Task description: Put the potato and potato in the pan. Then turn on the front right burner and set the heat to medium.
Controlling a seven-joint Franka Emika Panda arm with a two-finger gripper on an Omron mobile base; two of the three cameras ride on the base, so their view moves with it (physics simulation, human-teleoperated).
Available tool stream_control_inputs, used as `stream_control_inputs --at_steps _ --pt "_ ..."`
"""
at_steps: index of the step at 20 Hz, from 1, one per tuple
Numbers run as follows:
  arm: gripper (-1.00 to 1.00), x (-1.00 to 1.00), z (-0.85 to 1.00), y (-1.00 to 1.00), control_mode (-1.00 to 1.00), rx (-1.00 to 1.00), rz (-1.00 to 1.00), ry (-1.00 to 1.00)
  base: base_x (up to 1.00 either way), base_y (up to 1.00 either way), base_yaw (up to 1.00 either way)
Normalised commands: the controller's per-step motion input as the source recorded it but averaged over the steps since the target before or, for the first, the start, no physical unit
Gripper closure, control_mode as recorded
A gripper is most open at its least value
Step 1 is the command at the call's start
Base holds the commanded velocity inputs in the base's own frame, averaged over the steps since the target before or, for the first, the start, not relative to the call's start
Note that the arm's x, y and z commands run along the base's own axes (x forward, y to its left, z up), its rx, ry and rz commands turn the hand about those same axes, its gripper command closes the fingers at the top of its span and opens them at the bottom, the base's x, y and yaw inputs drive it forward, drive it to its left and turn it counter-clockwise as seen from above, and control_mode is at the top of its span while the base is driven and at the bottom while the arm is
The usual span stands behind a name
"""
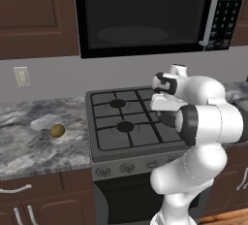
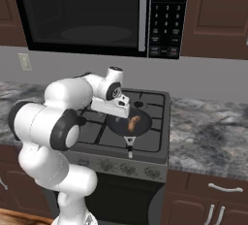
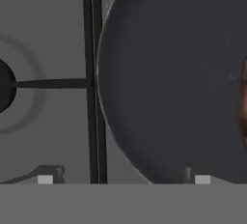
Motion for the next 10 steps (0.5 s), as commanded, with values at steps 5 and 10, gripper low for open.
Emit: stream_control_inputs --at_steps 5,10 --pt "-1.00 -0.17 0.12 0.92 -1.00 0.00 0.05 0.00 0.00 0.00 0.00" --pt "-1.00 -0.16 0.37 0.90 -1.00 0.00 0.06 0.00 0.00 0.00 0.00"
